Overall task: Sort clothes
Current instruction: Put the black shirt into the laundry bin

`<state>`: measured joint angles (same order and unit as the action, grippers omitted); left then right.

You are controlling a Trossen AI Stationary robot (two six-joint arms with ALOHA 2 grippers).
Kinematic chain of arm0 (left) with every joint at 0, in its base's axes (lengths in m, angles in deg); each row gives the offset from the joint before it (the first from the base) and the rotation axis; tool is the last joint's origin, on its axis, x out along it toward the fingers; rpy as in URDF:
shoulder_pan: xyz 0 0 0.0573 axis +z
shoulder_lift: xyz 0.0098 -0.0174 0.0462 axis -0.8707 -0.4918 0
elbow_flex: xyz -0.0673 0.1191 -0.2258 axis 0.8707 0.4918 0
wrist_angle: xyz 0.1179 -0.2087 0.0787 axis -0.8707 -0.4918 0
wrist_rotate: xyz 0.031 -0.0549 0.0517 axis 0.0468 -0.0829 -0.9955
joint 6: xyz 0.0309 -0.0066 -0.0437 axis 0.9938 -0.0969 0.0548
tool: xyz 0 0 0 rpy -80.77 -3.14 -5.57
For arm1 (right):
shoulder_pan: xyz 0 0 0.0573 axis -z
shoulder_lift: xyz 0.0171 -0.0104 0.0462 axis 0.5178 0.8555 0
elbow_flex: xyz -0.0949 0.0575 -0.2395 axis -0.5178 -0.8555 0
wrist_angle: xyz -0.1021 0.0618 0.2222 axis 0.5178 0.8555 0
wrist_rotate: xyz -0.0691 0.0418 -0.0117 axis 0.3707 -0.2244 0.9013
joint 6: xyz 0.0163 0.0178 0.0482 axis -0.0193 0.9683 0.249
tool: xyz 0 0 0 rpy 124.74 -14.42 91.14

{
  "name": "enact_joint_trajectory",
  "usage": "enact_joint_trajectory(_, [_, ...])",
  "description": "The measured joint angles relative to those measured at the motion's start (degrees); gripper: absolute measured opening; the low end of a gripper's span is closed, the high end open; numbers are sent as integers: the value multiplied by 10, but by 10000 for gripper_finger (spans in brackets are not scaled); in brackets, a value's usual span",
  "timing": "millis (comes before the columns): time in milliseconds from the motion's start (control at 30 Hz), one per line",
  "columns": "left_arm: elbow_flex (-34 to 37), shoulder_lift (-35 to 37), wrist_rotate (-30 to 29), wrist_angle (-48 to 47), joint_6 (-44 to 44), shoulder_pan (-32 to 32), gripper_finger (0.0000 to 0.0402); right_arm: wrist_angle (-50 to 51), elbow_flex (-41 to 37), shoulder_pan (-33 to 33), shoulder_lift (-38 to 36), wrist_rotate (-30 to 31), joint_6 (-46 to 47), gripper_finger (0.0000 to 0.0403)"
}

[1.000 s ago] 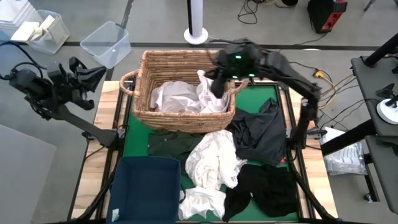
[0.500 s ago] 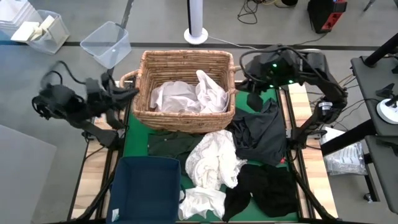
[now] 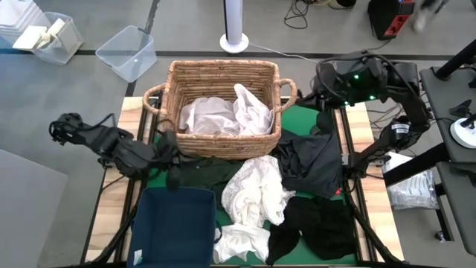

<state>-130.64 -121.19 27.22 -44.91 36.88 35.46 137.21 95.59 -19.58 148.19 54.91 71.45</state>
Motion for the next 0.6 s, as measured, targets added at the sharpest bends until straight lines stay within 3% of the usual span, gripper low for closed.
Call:
enact_joint_trajectory(100, [0,-14,28,0,8,0,0,30,-2,-1,-2,-17,5,9])
enact_joint_trajectory(267, [0,-28,51,-14,29,0,0,25,-14,-18,-13,-123,48,13])
enact_joint_trajectory(367, [0,-33,75,-14,43,0,0,27,-20,-35,-16,-130,96,13])
enact_joint_trajectory(600, [0,-31,72,-17,75,1,0,26,-50,-95,-16,-131,148,13])
